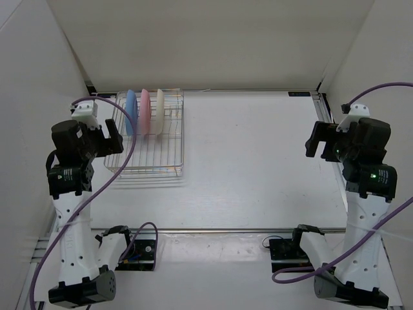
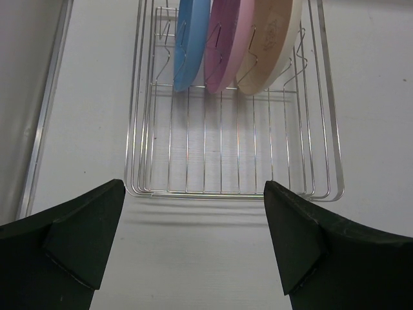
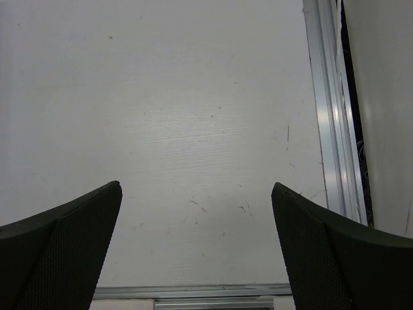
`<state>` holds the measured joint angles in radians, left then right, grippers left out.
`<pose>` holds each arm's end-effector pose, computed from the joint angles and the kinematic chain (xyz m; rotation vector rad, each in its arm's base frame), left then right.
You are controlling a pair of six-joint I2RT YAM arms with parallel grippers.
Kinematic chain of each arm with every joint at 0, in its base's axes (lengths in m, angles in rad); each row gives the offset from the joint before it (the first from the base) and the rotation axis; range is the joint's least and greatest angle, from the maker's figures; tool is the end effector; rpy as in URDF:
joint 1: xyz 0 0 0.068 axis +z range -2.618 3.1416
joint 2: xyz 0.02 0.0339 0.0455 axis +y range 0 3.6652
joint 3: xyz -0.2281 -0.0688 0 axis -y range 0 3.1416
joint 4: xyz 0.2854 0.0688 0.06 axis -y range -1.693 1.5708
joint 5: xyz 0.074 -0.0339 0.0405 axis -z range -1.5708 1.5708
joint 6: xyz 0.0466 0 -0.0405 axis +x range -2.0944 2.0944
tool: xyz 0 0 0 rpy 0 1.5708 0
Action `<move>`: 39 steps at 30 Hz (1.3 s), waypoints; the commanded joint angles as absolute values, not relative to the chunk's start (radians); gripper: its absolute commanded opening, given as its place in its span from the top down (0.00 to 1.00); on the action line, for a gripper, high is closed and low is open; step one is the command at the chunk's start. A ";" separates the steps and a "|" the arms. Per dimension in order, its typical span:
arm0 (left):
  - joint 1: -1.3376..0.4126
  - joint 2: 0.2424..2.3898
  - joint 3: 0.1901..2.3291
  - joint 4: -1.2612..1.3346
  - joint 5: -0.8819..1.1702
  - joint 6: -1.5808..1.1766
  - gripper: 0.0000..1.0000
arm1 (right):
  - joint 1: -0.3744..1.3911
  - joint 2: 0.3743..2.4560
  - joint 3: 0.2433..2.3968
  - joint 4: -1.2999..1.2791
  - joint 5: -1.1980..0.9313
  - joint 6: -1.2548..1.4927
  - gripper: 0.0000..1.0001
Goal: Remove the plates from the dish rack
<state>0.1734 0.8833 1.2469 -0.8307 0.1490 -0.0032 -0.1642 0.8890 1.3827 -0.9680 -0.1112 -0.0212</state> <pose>0.2256 0.0325 0.3933 -0.0861 2.0308 -0.0448 0.2042 -0.0286 0.4237 0.0766 2.0405 -0.0023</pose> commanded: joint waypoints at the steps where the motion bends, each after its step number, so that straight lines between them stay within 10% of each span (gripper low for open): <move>1: 0.170 0.902 1.210 -0.801 0.193 0.014 0.00 | -0.170 0.885 1.353 -0.956 -0.115 -0.037 0.00; 17: 0.362 1.584 1.546 -0.480 0.912 0.026 0.00 | -0.170 0.808 1.213 -0.988 -0.183 -0.169 0.00; 39: 0.322 2.118 1.945 -0.468 1.083 -0.100 0.20 | -0.170 0.881 1.221 -0.989 -0.135 -0.196 0.00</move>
